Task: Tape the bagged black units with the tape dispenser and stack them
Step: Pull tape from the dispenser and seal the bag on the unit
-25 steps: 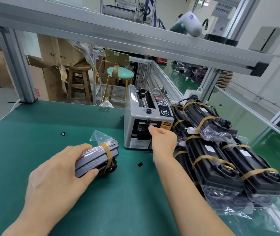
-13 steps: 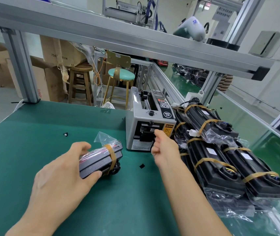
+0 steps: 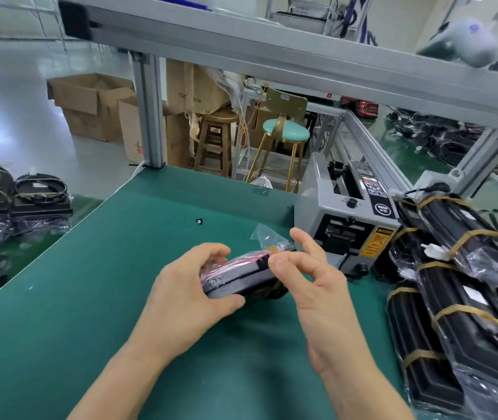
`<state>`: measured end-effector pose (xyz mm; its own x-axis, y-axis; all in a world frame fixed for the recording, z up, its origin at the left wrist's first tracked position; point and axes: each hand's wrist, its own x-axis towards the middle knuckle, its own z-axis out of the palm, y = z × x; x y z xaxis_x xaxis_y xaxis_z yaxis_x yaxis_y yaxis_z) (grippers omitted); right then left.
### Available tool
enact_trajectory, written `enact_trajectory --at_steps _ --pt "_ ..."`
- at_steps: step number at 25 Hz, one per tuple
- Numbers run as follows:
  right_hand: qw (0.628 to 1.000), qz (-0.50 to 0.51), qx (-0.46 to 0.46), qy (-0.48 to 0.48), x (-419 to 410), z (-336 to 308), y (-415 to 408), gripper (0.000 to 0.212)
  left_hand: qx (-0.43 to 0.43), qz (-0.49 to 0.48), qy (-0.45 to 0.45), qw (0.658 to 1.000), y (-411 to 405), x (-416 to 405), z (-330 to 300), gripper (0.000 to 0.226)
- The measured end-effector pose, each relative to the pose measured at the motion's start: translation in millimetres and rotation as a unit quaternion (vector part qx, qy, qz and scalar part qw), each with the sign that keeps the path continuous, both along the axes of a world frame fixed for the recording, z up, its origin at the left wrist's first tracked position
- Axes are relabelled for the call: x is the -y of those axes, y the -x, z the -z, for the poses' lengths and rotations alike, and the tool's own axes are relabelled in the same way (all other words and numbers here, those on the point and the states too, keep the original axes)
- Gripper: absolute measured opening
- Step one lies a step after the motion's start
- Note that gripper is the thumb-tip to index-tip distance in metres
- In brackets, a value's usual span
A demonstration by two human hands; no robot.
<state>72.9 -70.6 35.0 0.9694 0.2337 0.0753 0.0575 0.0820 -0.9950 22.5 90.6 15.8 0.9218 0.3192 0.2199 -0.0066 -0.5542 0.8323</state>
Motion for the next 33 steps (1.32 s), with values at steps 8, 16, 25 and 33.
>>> enact_trajectory --at_steps 8,16,25,33 --pt "0.997 0.048 -0.052 -0.016 4.1 -1.3 -25.4 0.029 0.082 0.044 -0.194 0.977 -2.6 2.7 -0.1 0.054" --pt "0.993 0.039 -0.102 -0.039 7.5 10.7 -39.9 0.035 0.051 0.031 -0.264 0.963 -15.2 23.5 -14.1 0.041" --pt "0.987 0.019 -0.128 -0.095 13.3 12.5 -44.2 0.035 0.057 0.050 -0.297 0.952 -38.0 33.8 -14.5 0.059" --pt "0.993 0.047 -0.103 -0.046 8.9 20.1 -45.0 0.014 0.062 0.040 -0.261 0.963 -36.7 34.2 -12.6 0.050"
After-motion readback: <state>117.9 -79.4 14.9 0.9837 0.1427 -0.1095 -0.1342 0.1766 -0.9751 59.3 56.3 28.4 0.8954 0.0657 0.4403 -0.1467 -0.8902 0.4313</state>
